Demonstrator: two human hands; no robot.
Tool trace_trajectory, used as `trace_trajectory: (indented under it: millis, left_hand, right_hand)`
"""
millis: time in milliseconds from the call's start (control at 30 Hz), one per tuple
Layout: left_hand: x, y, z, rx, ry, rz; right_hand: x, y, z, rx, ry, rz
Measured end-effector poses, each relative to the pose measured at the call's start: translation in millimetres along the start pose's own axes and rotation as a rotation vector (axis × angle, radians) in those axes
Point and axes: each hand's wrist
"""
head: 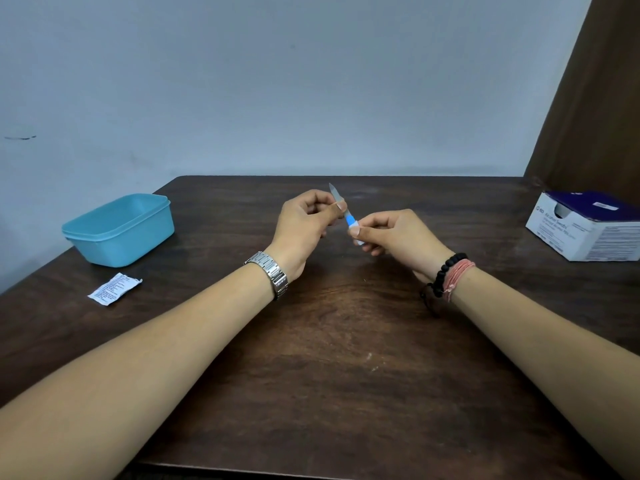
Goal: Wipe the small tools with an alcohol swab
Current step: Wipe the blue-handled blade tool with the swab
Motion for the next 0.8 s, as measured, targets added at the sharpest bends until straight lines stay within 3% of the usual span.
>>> trace_trajectory:
  millis: [200,800]
  left_hand:
    - [6.6,5.5,2.9,0.068,-0.016,-0.025]
    - [8.4,0.1,-2.7,0.096,-0.059,-0.015]
  right_hand:
    - [1.0,-1.9,1.6,-0.07,-0.049,0.019]
    - [6.2,-3.9,3.5,0.067,0.006,-0.043]
Point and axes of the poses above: each hand's wrist, its own z-axis away from the middle knuckle, its own y-axis out of the palm, x = y × z, and after that the axes turned 3 degrees about -x, right-handed
